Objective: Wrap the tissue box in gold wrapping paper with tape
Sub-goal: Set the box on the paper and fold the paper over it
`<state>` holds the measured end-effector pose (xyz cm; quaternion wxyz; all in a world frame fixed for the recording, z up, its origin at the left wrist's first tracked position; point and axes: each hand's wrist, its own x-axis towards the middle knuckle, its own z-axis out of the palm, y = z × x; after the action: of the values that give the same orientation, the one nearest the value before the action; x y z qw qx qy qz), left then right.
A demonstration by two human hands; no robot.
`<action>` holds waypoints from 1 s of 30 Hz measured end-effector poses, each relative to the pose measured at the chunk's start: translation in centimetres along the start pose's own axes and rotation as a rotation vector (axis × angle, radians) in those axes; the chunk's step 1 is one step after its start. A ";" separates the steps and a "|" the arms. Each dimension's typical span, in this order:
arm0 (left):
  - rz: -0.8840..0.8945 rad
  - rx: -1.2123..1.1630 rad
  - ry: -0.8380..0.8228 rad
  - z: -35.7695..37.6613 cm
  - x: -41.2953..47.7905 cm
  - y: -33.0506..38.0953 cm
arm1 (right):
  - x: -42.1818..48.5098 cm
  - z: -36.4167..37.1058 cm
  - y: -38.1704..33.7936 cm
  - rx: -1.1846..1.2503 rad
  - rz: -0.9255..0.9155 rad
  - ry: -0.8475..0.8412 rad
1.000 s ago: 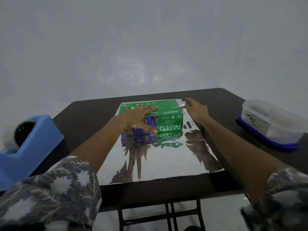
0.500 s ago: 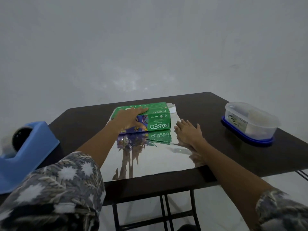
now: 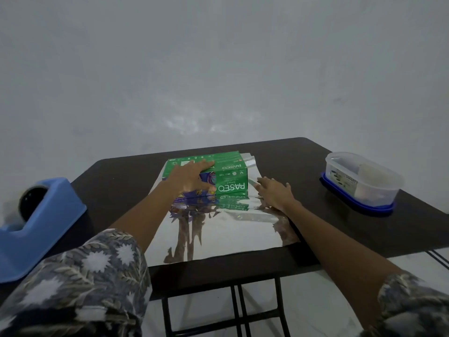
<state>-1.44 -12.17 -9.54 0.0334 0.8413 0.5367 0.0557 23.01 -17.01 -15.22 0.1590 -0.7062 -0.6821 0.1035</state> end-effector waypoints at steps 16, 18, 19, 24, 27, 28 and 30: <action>-0.251 -0.290 0.210 -4.5 10.2 -12.4 | 16.0 -4.0 -0.7 0.277 0.003 0.169; -0.250 -0.241 0.153 -2.4 12.6 -13.7 | 19.2 -2.8 -0.8 0.102 -0.041 0.098; -0.262 -0.212 0.101 -1.3 13.4 -14.2 | 20.1 -2.3 -0.7 0.019 -0.054 0.069; -0.287 -0.120 -0.064 3.8 19.3 -20.1 | 24.3 0.0 -0.9 -0.119 -0.020 -0.070; -0.249 -0.175 -0.033 4.6 21.0 -21.8 | 25.8 0.3 -0.8 -0.161 0.031 -0.068; -0.242 -0.202 0.012 4.0 20.0 -20.6 | 26.3 0.4 -0.7 -0.155 0.048 -0.060; -0.269 -0.251 0.106 2.8 18.3 -18.1 | 26.9 0.4 -0.7 -0.120 0.072 -0.052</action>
<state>-9.68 12.03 -13.37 0.1168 0.7472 0.6341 0.1614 23.53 9.88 -13.48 0.0948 -0.7357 -0.6650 0.0866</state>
